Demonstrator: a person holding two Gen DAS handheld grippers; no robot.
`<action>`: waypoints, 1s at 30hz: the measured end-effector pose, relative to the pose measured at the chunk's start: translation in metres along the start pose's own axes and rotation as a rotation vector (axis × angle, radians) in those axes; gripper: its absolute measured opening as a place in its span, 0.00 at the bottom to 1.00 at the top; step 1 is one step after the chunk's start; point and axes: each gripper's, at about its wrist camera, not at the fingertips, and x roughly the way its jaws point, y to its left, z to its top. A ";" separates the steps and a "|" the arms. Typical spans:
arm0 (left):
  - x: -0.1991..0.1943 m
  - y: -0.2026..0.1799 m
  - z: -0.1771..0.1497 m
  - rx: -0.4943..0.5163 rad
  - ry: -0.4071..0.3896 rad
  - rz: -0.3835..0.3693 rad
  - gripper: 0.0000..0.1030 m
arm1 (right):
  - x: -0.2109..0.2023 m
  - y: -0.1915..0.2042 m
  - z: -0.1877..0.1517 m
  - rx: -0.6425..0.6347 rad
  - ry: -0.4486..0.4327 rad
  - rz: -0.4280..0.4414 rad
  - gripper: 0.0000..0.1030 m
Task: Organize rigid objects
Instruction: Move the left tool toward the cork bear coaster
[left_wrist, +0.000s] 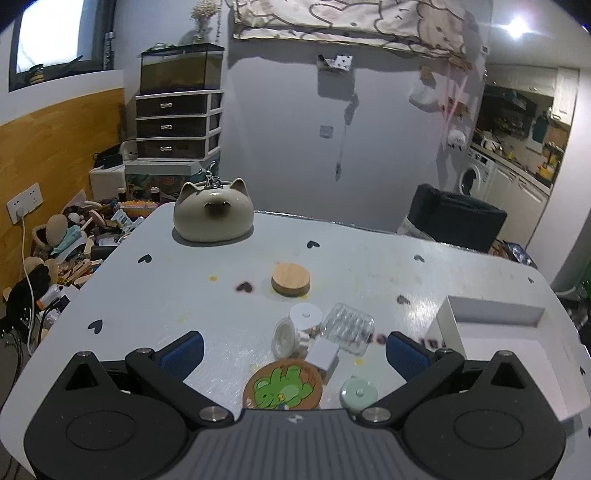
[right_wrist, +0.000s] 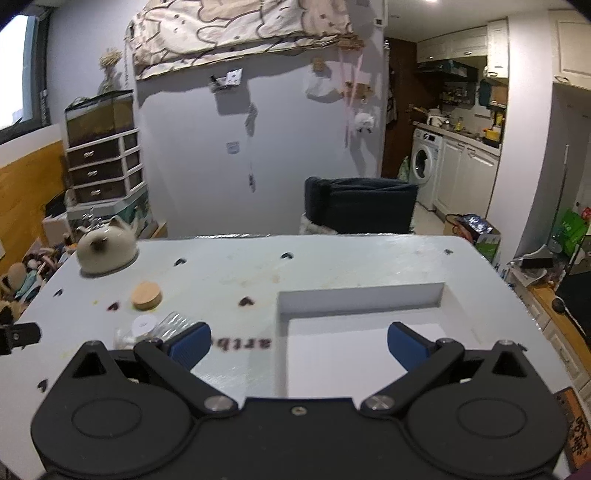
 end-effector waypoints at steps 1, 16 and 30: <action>0.003 -0.002 0.000 -0.006 -0.006 0.001 1.00 | 0.003 -0.009 0.000 0.007 -0.004 -0.005 1.00; 0.066 0.001 -0.027 -0.081 0.008 0.055 1.00 | 0.068 -0.131 -0.006 0.023 -0.010 -0.146 1.00; 0.128 0.000 -0.064 -0.052 0.092 0.070 1.00 | 0.144 -0.233 -0.049 0.040 0.100 -0.215 1.00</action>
